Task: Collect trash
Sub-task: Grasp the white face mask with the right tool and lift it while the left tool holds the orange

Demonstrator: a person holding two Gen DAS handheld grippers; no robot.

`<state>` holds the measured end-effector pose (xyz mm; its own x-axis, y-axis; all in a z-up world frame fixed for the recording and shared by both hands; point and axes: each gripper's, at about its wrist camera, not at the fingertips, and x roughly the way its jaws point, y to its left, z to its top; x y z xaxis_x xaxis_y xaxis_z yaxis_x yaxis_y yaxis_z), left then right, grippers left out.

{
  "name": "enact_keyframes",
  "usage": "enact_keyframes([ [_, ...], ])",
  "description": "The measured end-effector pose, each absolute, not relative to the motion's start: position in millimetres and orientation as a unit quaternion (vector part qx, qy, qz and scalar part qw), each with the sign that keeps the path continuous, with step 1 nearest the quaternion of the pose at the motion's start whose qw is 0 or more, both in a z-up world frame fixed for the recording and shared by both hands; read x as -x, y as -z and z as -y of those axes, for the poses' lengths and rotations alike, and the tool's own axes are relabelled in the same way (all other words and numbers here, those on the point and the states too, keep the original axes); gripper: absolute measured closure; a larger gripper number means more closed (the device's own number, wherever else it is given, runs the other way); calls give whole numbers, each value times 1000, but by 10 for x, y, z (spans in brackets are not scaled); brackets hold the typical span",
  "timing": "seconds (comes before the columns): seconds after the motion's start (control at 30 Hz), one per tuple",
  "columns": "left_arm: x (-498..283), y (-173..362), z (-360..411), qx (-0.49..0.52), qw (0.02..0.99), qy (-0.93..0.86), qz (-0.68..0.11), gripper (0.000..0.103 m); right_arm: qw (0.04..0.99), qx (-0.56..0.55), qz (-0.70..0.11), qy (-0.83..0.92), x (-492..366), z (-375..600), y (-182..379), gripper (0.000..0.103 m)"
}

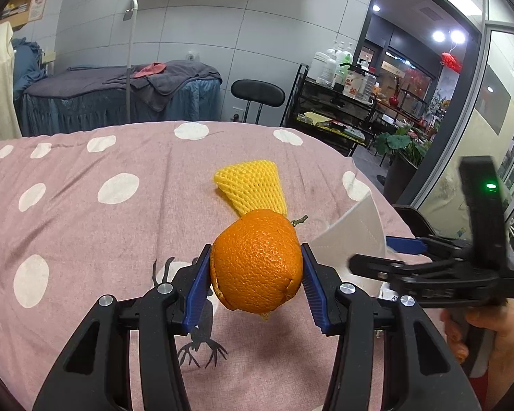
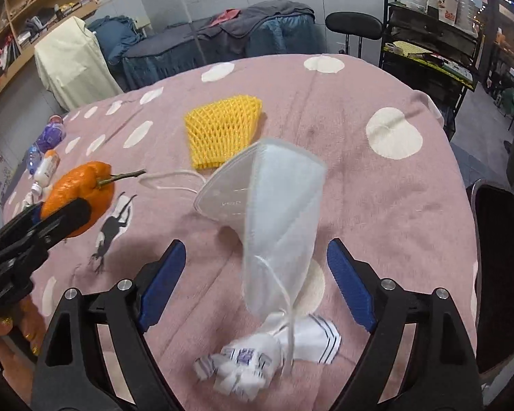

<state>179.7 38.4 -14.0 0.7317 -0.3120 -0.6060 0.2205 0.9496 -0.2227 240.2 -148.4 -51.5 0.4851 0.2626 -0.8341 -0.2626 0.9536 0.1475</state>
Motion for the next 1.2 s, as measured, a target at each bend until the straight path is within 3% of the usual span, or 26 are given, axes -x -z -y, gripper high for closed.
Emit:
enact_keyframes([
  [0.03, -1808, 146, -389, 69, 927, 143, -338, 54, 865, 9, -483, -137, -2457, 1490, 571, 28],
  [0.07, -1811, 154, -398, 71, 927, 143, -339, 54, 865, 14, -486, -121, -2545, 1511, 635, 61],
  [0.1, -1817, 157, -407, 72, 926, 144, -340, 54, 861, 10, -495, -118, -2628, 1548, 689, 81],
  [0.13, -1816, 154, -412, 73, 926, 144, -340, 54, 858, -2, -499, -121, -2674, 1601, 707, 94],
  [0.23, -1809, 133, -401, 67, 928, 147, -336, 54, 866, -31, -479, -141, -2659, 1741, 543, 99],
  [0.53, -1817, 54, -283, 64, 929, 160, -326, 54, 909, -63, -358, -204, -2216, 1936, -319, 99],
  [0.7, -1816, 30, -255, 66, 930, 162, -324, 54, 911, -12, -362, -196, -2093, 1829, -304, 99],
  [0.83, -1799, 16, -241, 64, 931, 160, -323, 54, 878, -103, -399, -245, -2129, 1951, -165, 99],
  [0.9, -1804, -4, -232, 62, 931, 162, -322, 54, 899, -60, -384, -203, -2074, 1932, -183, 99],
  [1.2, -1793, -228, 7, 52, 934, 191, -297, 54, 930, -70, -328, -149, -1908, 2309, -444, 99],
])
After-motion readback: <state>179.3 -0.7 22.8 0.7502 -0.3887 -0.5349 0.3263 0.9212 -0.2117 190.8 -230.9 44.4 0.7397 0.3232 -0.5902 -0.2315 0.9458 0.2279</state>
